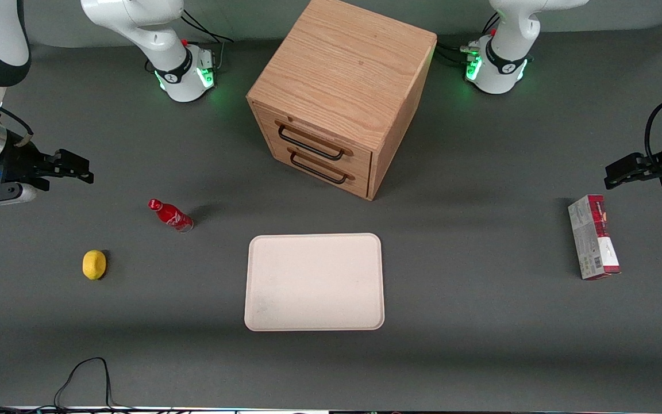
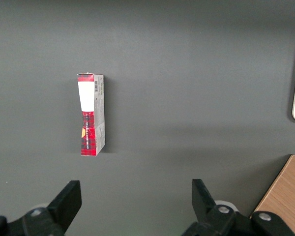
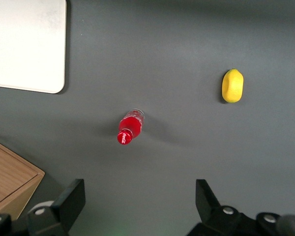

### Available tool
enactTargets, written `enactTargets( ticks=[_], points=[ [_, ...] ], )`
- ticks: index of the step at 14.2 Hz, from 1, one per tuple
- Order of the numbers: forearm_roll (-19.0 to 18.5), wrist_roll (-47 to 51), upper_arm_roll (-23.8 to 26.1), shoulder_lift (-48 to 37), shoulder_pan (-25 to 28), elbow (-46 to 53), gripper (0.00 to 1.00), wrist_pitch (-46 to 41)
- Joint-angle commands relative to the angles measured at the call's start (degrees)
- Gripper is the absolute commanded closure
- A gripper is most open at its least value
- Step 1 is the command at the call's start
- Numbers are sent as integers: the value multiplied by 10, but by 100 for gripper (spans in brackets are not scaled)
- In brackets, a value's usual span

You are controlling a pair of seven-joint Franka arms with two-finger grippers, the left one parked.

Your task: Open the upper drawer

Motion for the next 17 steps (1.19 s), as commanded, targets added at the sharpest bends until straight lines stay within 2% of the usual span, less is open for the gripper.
enactTargets(
  ticks=[1,14,17],
  points=[
    [-6,17,-6,9,14,19,0,-12],
    [12,13,-2,57,21,68,0,-52],
    [34,14,-1,94,38,99,0,-53]
  ],
)
